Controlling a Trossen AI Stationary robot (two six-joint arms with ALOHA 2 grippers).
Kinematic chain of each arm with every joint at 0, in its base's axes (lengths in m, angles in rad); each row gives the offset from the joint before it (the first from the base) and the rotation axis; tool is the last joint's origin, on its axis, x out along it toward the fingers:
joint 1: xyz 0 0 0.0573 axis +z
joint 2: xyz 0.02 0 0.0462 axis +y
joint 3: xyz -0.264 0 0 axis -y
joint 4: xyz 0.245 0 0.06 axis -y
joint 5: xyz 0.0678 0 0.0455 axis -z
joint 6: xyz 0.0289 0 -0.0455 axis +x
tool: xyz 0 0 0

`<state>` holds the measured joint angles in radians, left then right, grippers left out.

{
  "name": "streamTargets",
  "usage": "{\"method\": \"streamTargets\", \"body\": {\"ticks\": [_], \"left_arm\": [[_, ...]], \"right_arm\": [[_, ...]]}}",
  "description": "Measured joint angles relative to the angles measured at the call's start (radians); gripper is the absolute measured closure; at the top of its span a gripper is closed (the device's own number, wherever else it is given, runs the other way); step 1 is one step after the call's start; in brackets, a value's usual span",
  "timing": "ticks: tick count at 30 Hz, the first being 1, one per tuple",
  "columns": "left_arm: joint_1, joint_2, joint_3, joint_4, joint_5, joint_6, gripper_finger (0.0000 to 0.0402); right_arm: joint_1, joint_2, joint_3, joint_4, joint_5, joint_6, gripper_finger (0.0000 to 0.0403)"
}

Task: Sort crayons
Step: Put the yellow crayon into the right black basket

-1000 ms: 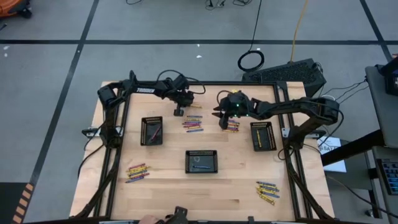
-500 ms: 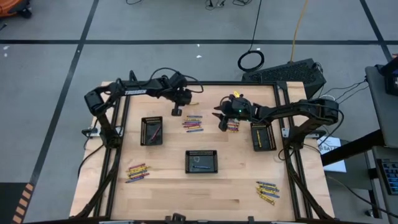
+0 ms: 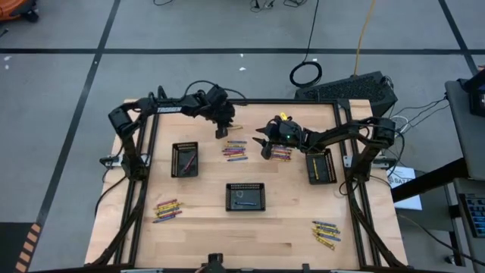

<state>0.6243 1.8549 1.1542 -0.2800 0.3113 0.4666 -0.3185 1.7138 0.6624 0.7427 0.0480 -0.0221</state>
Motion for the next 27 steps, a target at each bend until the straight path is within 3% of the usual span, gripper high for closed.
{"method": "streamTargets", "body": {"ticks": [4,9,14,21,27], "left_arm": [[0.000,0.066,0.000,0.069,-0.037,-0.100,0.0233],[-0.006,0.104,0.000,0.076,-0.056,-0.084,0.0228],[-0.011,0.107,0.000,0.053,-0.114,-0.066,0.0273],[-0.012,0.103,0.004,-0.002,-0.171,-0.043,0.0385],[-0.017,0.100,0.006,-0.055,-0.183,-0.034,0.0393]], "right_arm": [[0.002,-0.002,0.000,0.002,0.000,0.000,0.0234],[0.002,-0.002,0.000,0.001,0.000,0.002,0.0234],[0.002,-0.002,0.000,0.000,0.000,0.001,0.0234],[0.002,-0.002,0.000,-0.002,0.000,0.000,0.0234],[0.002,-0.002,0.000,-0.035,0.000,-0.016,0.0234]]}}
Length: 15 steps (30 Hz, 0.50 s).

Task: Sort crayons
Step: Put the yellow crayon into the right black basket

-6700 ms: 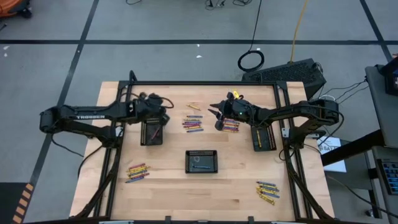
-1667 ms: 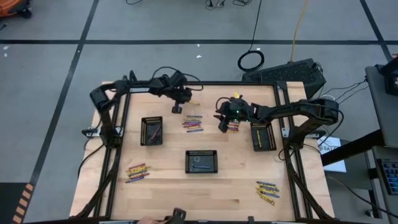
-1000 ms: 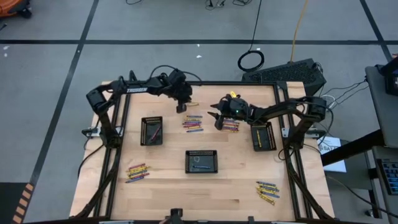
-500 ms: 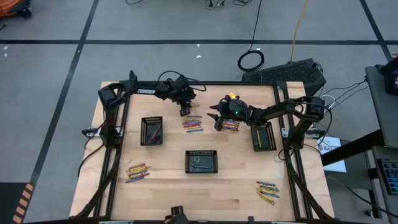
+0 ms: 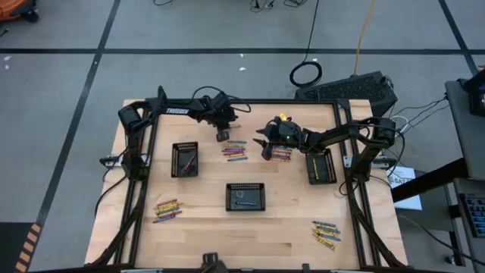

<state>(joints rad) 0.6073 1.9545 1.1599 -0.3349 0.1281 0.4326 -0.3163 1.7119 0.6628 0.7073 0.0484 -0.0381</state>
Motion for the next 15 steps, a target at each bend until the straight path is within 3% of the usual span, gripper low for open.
{"method": "streamTargets", "body": {"ticks": [9,15], "left_arm": [[-0.017,-0.058,-0.007,-0.031,-0.014,0.016,0.0401],[-0.050,-0.067,-0.007,-0.025,-0.006,0.022,0.0400]], "right_arm": [[-0.003,0.014,0.000,-0.016,0.001,0.013,0.0234],[-0.003,0.095,0.000,0.075,0.000,-0.008,0.0226]]}}
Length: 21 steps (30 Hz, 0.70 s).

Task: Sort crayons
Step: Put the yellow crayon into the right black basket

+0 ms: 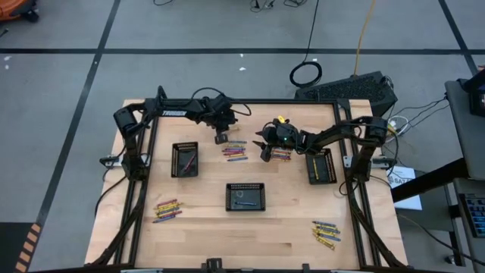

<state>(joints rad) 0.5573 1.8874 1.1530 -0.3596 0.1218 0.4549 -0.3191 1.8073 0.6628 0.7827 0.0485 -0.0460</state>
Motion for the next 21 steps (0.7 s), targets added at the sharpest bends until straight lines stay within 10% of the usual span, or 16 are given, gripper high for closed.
{"method": "streamTargets", "body": {"ticks": [13,21], "left_arm": [[-0.045,0.000,0.000,0.013,0.045,0.000,0.0398],[-0.019,0.000,0.001,-0.004,0.279,0.006,0.0302]], "right_arm": [[0.000,0.067,0.066,0.029,0.000,0.000,0.0198],[0.000,0.067,0.066,0.027,0.000,-0.001,0.0197]]}}
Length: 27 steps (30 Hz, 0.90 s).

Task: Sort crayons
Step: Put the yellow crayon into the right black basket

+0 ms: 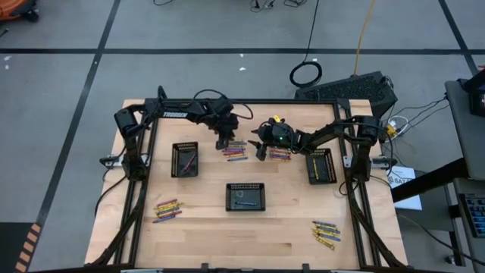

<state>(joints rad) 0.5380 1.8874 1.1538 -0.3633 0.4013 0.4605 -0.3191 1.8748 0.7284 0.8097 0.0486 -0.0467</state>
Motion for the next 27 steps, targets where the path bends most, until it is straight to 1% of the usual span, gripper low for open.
{"method": "streamTargets", "body": {"ticks": [2,4,7,11,16,23,25,27], "left_arm": [[-0.005,0.000,0.000,-0.011,-0.026,0.021,0.0275],[-0.017,0.000,0.000,-0.029,-0.088,0.043,0.0255],[-0.030,0.000,0.000,-0.048,-0.164,0.067,0.0240],[-0.030,0.000,0.000,-0.064,-0.178,0.080,0.0238],[-0.029,0.005,0.000,-0.069,-0.223,0.088,0.0238],[-0.029,0.012,0.001,-0.070,-0.232,0.103,0.0238],[-0.029,0.012,0.001,-0.057,-0.277,0.096,0.0238],[-0.027,0.012,0.001,-0.041,-0.355,0.077,0.0238]], "right_arm": [[0.000,0.000,0.000,0.001,0.000,0.000,0.0198],[0.000,0.000,0.000,0.000,0.000,-0.003,0.0199],[0.000,0.000,0.000,0.001,0.000,-0.003,0.0198],[0.000,0.000,0.000,0.000,0.000,-0.003,0.0198],[0.000,0.000,0.000,0.000,0.000,-0.003,0.0199],[0.000,0.000,0.000,0.000,0.000,-0.003,0.0200],[0.000,0.000,0.000,0.000,0.000,-0.003,0.0199],[0.000,0.000,0.000,0.000,0.000,-0.003,0.0200]]}}
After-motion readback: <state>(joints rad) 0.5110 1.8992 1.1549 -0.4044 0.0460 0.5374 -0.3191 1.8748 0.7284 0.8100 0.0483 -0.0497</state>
